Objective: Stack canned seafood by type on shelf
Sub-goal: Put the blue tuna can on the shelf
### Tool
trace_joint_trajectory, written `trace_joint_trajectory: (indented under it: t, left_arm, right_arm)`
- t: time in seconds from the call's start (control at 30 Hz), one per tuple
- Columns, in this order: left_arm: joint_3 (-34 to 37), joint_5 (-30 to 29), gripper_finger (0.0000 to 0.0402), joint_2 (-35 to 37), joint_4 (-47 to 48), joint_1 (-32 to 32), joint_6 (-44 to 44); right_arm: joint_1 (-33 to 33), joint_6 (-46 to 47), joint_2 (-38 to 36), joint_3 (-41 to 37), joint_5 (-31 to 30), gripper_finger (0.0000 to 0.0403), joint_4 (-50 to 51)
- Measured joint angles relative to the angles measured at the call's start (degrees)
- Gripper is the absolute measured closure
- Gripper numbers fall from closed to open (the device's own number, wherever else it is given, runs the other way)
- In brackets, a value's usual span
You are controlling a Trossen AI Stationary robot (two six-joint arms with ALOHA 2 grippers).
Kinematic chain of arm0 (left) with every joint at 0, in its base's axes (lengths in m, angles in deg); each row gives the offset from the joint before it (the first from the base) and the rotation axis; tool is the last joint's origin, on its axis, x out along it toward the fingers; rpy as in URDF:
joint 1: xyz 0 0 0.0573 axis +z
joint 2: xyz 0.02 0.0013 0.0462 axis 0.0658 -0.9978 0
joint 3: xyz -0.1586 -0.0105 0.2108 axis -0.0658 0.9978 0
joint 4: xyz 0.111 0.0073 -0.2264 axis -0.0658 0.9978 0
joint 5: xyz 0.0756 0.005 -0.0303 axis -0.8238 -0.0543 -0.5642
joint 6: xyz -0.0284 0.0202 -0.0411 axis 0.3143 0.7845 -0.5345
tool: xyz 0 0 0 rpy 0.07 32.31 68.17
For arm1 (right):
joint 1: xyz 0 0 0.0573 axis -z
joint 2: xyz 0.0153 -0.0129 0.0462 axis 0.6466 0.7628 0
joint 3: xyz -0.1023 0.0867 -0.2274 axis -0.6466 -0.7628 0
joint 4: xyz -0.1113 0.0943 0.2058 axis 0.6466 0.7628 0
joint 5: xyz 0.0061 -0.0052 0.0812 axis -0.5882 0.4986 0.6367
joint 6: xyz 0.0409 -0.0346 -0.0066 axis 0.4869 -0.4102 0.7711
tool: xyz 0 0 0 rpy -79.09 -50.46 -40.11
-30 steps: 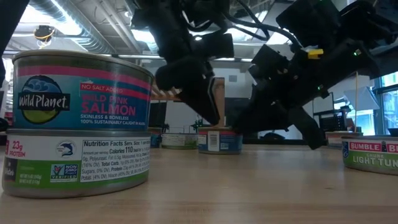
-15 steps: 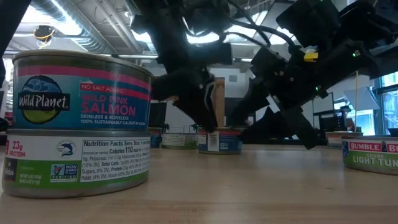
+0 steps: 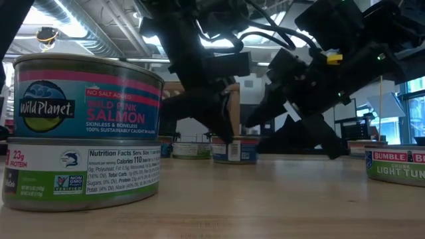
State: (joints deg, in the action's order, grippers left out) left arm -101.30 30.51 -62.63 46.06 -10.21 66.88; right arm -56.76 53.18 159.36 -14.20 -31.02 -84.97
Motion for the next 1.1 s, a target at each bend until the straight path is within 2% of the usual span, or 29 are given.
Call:
trace_joint_trajectory:
  t: [0.43,0.63,0.9,1.1]
  left_arm:
    - [-2.7,1.0,0.0400,-0.4,1.5,0.4,-4.4]
    - [-4.6,7.3,0.0401,0.2,1.8,2.2,-9.3]
    - [-6.3,11.2,0.0401,0.6,2.4,4.5,-12.5]
    - [-6.3,13.7,0.0401,1.8,2.4,5.2,-14.3]
  right_arm:
    - [0.0,0.0,0.0,0.0,1.6,0.0107,0.0]
    - [0.0,0.0,0.0,0.0,1.5,0.0107,0.0]
    - [0.0,-0.1,0.0,0.0,-0.8,0.0107,2.4]
    - [-0.1,-0.1,0.0,0.0,-6.8,0.0107,4.4]
